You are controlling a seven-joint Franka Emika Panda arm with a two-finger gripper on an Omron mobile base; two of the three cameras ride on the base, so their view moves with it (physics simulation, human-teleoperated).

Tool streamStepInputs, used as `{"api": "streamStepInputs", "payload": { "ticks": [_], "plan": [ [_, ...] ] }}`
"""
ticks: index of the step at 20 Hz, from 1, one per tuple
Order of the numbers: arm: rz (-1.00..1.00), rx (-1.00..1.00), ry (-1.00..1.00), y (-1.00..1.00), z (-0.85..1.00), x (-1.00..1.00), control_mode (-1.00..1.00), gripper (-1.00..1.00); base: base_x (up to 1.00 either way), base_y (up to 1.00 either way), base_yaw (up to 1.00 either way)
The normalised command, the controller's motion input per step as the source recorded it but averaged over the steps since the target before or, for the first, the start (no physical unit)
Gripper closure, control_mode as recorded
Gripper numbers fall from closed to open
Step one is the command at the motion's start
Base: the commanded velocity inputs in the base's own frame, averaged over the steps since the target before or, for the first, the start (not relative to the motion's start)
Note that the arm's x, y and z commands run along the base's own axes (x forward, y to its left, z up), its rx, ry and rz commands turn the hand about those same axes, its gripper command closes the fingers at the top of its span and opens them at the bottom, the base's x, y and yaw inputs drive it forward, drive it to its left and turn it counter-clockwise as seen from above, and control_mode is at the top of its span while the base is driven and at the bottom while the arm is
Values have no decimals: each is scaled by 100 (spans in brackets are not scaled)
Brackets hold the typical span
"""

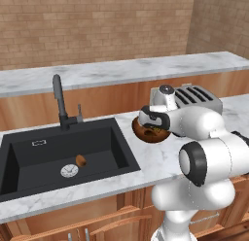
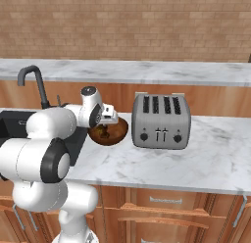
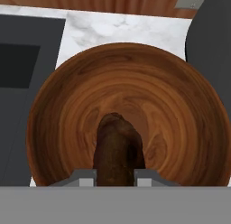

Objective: Pick the sweet potatos from the cabinet and place them in one bowl. Pick the potato from the sink and place it in the other bowl.

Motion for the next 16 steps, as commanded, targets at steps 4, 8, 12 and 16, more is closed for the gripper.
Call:
{"api": "streamStepInputs", "payload": {
  "ticks": [4, 8, 12, 16],
  "plan": [
    [0, 0, 0, 0, 0, 0, -100, -100, 0, 0, 0],
    [0, 0, 0, 0, 0, 0, -100, -100, 0, 0, 0],
    [0, 0, 0, 0, 0, 0, -100, -100, 0, 0, 0],
    [0, 0, 0, 0, 9, 0, -100, -100, 0, 0, 0]
  ]
}}
